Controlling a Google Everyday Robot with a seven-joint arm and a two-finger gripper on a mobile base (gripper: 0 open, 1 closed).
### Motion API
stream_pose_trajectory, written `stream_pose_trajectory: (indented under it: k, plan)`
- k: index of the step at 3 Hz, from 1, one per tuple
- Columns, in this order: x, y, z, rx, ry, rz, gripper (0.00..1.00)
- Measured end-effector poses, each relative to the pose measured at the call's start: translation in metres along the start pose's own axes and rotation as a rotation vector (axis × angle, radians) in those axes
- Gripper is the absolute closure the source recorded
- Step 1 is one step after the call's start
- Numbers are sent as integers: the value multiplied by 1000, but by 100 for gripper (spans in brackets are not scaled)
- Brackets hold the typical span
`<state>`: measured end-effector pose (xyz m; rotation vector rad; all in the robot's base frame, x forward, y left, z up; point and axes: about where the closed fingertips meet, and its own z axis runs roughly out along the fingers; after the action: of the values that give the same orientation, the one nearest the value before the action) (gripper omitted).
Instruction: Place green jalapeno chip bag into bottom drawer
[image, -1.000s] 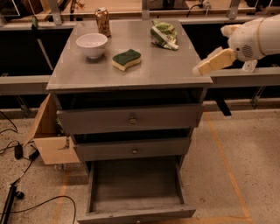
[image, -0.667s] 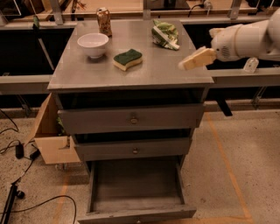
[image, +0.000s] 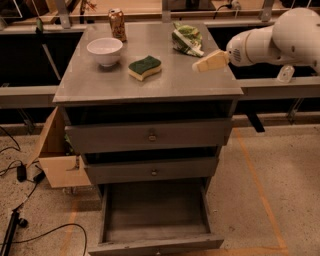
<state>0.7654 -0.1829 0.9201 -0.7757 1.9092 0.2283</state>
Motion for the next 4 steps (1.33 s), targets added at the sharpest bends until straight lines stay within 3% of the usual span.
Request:
stream_pose_trajectory:
  k: [1,2,4]
  plan:
    - [1,9,17,11,-14,-2,0]
    - [-17,5,62,38,-92,-38,0]
    - [-42,-35,143,157,-192,-16,0]
